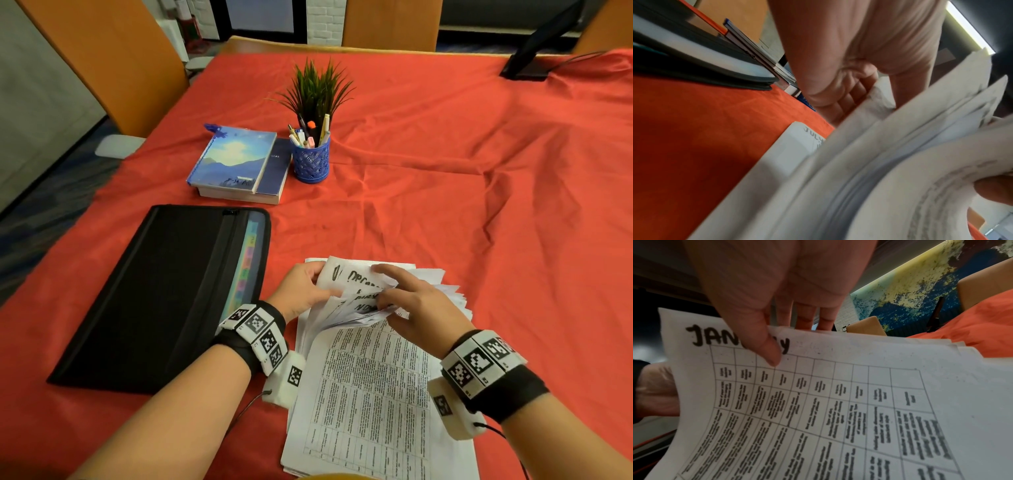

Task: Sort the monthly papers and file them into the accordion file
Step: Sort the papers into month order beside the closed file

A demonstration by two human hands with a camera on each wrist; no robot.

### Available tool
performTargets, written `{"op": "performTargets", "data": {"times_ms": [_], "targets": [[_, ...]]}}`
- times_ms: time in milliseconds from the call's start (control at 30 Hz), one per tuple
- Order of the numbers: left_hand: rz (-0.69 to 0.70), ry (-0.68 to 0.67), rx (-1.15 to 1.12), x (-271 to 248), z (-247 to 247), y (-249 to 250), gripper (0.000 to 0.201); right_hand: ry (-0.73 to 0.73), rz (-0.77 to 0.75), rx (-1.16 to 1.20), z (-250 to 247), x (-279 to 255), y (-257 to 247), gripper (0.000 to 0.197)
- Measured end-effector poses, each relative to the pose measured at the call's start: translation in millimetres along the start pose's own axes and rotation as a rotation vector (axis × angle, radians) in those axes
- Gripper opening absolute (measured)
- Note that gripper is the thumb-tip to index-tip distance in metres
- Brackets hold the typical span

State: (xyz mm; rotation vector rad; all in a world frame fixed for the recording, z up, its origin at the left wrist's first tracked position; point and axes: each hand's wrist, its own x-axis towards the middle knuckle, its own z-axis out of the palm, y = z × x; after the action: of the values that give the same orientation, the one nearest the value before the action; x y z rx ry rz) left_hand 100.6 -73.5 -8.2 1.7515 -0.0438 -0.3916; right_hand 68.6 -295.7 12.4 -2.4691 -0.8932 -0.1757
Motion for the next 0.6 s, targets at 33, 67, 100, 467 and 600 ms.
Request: {"op": "performTargets", "data": {"times_ms": [33, 67, 100, 467, 600], "targets": [[-0.005, 0.014, 0.003, 1, 0, -1, 0.025, 0.015, -0.011, -0.009, 0, 1, 0, 0.029], [-0.008, 0.033, -0.007, 1, -1, -2, 0.023, 0.034, -0.022, -0.017, 0, 1, 0, 0.029], [-0.017, 0.053, -0.042, 2, -2, -3, 0.022, 0.051, -0.030, -0.025, 0, 0, 0, 0.028], [-0.007, 0.337, 0.184, 23, -26, -10, 0.029, 0.090, -0.042, -0.048, -2, 1, -1, 0.014], [-0.010, 0.147, 0.139, 15, -18, 14, 0.045, 0.054, 0.006, -0.016, 2, 0, -3, 0.027]]}}
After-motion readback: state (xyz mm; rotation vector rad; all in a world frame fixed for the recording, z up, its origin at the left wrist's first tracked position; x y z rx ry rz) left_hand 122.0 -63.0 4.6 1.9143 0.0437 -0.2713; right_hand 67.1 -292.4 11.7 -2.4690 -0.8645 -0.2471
